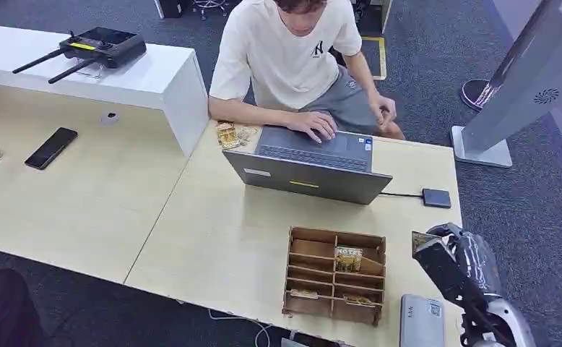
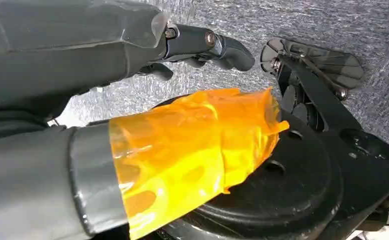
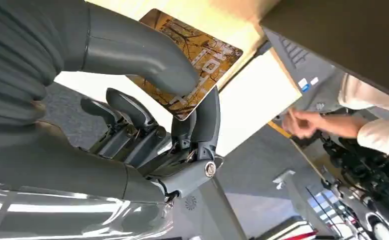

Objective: Pass the card to the sensor for recognition and then transmit it.

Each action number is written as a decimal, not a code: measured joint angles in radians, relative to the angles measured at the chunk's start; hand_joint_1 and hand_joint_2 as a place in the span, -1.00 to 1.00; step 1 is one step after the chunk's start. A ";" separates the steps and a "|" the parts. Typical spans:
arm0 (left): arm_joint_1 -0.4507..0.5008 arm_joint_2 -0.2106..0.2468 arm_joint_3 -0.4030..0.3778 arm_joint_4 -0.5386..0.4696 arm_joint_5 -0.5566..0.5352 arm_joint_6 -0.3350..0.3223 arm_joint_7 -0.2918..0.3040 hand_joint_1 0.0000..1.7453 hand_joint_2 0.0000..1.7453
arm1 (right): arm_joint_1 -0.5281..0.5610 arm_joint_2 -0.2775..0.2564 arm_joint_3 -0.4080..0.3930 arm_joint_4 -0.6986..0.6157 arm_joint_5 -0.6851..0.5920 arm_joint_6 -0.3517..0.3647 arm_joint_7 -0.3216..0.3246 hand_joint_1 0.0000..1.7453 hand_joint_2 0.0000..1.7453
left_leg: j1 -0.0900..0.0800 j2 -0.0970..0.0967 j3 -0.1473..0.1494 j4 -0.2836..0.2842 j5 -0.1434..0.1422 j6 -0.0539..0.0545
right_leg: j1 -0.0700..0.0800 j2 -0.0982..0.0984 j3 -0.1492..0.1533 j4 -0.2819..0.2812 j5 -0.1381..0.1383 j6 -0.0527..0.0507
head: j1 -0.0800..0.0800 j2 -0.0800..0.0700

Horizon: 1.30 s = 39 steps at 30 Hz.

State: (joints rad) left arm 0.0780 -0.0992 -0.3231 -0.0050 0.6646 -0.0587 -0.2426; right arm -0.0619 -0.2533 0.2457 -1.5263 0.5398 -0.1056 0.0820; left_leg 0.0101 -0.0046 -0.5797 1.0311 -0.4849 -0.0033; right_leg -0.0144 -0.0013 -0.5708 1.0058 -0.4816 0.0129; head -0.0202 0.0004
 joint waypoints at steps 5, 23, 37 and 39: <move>-0.003 -0.001 0.003 0.000 0.020 0.006 0.012 -1.00 -1.00 | 0.006 -0.020 -0.002 0.000 -0.018 0.027 0.018 1.00 1.00 | 0.000 0.000 0.000 0.000 0.000 0.000 | 0.000 0.000 0.000 0.000 0.000 0.000 | 0.000 0.000; -0.012 -0.003 0.003 0.000 0.085 0.018 0.044 -1.00 -1.00 | 0.011 -0.067 -0.050 0.044 -0.113 0.099 0.083 1.00 1.00 | 0.000 0.000 0.000 0.000 0.000 0.000 | 0.000 0.000 0.000 0.000 0.000 0.000 | 0.000 0.000; -0.020 -0.015 0.003 0.000 0.135 0.042 0.063 -1.00 -1.00 | 0.011 -0.129 -0.047 0.074 -0.181 0.177 0.142 1.00 1.00 | 0.000 0.000 0.000 0.000 0.000 0.000 | 0.000 0.000 0.000 0.000 0.000 0.000 | -0.001 0.000; -0.023 -0.018 0.003 0.000 0.139 0.050 0.063 -1.00 -1.00 | 0.010 -0.139 -0.047 0.081 -0.190 0.181 0.145 1.00 1.00 | 0.000 0.000 0.000 0.000 0.000 0.000 | -0.001 0.000 0.000 0.000 0.000 0.000 | 0.000 0.000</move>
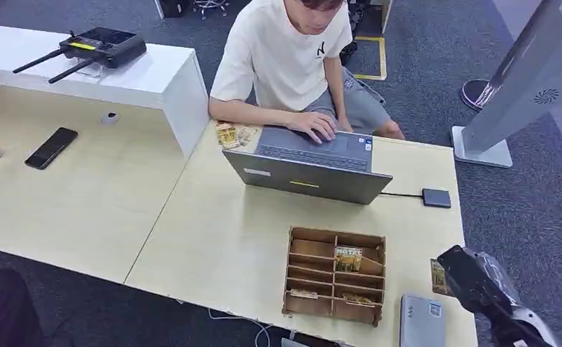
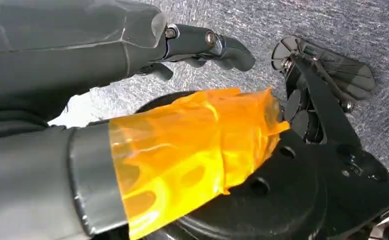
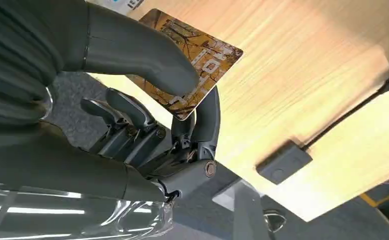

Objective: Pass the card to the sensor for recognition and then transmit it.

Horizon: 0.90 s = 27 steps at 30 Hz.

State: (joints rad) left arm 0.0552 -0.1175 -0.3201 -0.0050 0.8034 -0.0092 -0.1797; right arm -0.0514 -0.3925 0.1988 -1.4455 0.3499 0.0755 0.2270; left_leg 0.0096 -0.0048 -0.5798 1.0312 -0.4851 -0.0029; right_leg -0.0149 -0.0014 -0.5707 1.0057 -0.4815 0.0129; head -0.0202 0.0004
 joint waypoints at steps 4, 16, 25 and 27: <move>-0.003 0.000 0.000 0.000 0.010 0.003 0.002 -1.00 -1.00 | -0.001 -0.016 0.000 0.010 -0.020 0.006 0.003 1.00 1.00 | 0.000 0.000 0.000 0.000 0.000 0.000 | 0.000 0.000 0.000 0.000 0.000 0.000 | 0.000 0.000; -0.005 0.000 0.000 0.000 0.052 0.000 0.023 -1.00 -1.00 | 0.000 -0.041 0.009 0.009 -0.192 0.052 0.053 1.00 1.00 | 0.000 0.000 0.000 0.000 0.000 0.000 | 0.000 0.000 0.000 0.000 0.000 0.000 | 0.000 0.000; -0.005 0.010 0.000 0.000 0.077 -0.032 0.042 -1.00 -1.00 | 0.001 -0.046 0.031 -0.028 -0.384 0.063 0.054 1.00 1.00 | 0.000 0.000 0.000 0.000 0.000 0.000 | 0.000 0.000 0.000 0.000 0.000 0.000 | 0.000 0.000; -0.005 0.011 0.000 0.000 0.081 -0.034 0.042 -1.00 -1.00 | 0.000 -0.051 0.037 -0.040 -0.406 0.063 0.053 1.00 1.00 | 0.000 0.000 0.000 0.000 0.000 0.000 | 0.000 0.000 0.000 0.000 0.000 0.000 | 0.000 0.000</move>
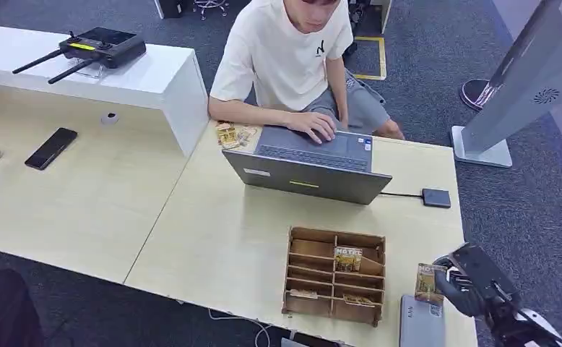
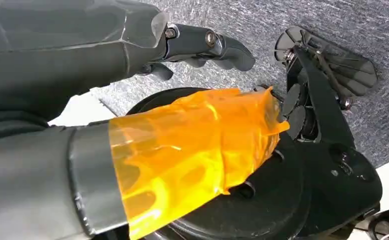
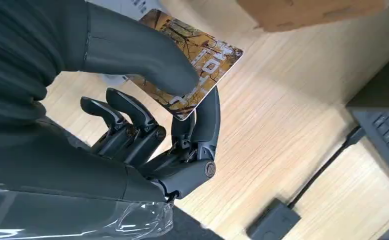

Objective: Pass the card to the sensor for recognition and then transmit it.

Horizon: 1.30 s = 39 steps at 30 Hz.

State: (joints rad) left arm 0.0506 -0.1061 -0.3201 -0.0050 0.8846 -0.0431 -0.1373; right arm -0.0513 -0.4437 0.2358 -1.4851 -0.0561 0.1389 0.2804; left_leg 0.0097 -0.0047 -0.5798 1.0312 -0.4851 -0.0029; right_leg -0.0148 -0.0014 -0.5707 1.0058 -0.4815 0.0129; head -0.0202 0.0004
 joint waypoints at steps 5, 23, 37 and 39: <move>0.000 0.003 0.000 0.000 0.002 -0.003 0.002 -1.00 -1.00 | -0.002 -0.024 0.024 -0.011 -0.009 -0.002 -0.001 1.00 1.00 | 0.000 0.000 0.000 0.000 0.000 0.000 | 0.000 0.000 0.000 0.000 0.000 0.000 | 0.000 0.000; 0.000 0.007 0.000 0.000 0.007 -0.007 0.019 -1.00 -1.00 | 0.020 -0.100 0.067 -0.017 0.003 -0.006 0.044 1.00 1.00 | 0.000 0.000 0.000 0.000 0.000 0.000 | 0.000 0.000 0.000 0.000 0.000 0.000 | 0.000 0.000; 0.000 0.009 0.000 0.000 0.007 -0.006 0.031 -1.00 -1.00 | 0.068 -0.115 0.074 -0.033 -0.022 -0.006 0.090 1.00 1.00 | 0.000 0.000 0.000 0.000 0.000 0.000 | 0.000 0.000 0.000 0.000 0.000 0.000 | 0.000 0.000; 0.000 0.010 0.000 0.000 0.007 -0.006 0.031 -1.00 -1.00 | 0.071 -0.115 0.076 -0.033 -0.024 -0.006 0.092 1.00 1.00 | 0.000 0.000 0.000 0.000 0.000 0.000 | 0.000 0.000 0.000 0.000 0.000 0.000 | 0.000 0.000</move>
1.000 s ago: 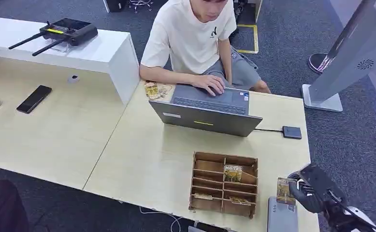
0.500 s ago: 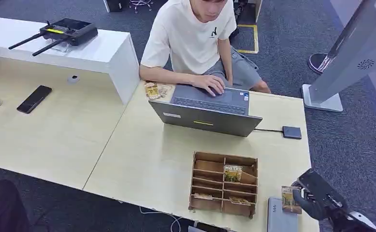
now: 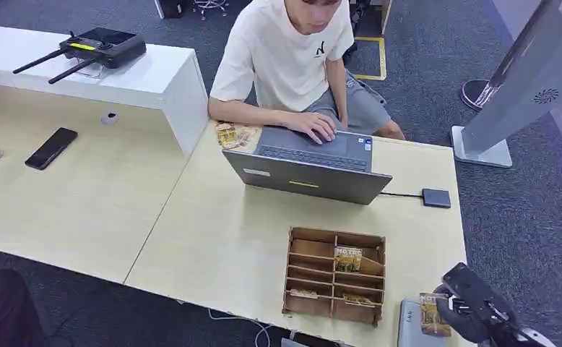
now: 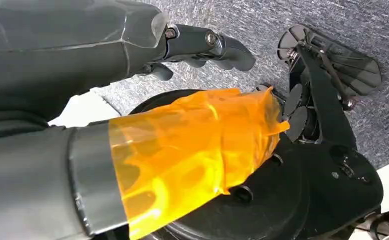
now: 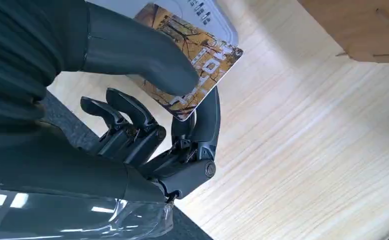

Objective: Pass the card to the sensor for recognition and then transmit it.

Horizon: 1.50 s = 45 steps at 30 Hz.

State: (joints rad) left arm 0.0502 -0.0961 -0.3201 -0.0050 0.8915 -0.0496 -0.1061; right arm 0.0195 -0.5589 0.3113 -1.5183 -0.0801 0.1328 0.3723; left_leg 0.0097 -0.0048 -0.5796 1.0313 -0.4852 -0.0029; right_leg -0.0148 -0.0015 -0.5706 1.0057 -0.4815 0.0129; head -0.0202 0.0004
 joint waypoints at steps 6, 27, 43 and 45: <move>0.000 0.004 0.000 0.000 -0.003 -0.002 0.001 -1.00 -1.00 | 0.001 0.000 0.006 0.000 -0.005 -0.007 0.002 1.00 1.00 | 0.000 0.000 0.000 0.000 0.000 0.000 | 0.000 0.000 0.000 0.000 0.000 0.000 | 0.000 0.000; -0.001 0.003 0.003 0.000 -0.006 0.009 0.001 -1.00 -1.00 | 0.002 0.000 0.015 0.000 -0.002 -0.024 0.005 1.00 1.00 | 0.000 0.000 0.000 0.000 0.000 0.000 | 0.000 0.000 0.000 0.000 0.000 0.000 | 0.000 0.000; -0.002 0.003 0.003 0.000 -0.009 0.010 0.001 -1.00 -1.00 | 0.002 0.004 0.020 0.011 0.012 -0.037 0.005 1.00 1.00 | 0.000 0.000 0.000 0.000 0.000 0.000 | 0.000 0.000 0.000 0.000 0.000 0.000 | 0.000 0.000; -0.002 0.003 0.003 0.000 -0.009 0.010 0.001 -1.00 -1.00 | 0.002 0.007 0.020 0.011 0.013 -0.038 0.005 1.00 1.00 | 0.000 0.000 0.000 0.000 0.000 0.000 | 0.000 0.000 0.000 0.000 0.000 0.000 | 0.000 0.000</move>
State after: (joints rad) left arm 0.0483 -0.0935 -0.3166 -0.0050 0.8824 -0.0397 -0.1049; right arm 0.0216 -0.5520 0.3315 -1.5068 -0.0668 0.0946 0.3777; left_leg 0.0097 -0.0048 -0.5797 1.0313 -0.4852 -0.0029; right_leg -0.0148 -0.0015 -0.5706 1.0057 -0.4815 0.0129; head -0.0202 0.0004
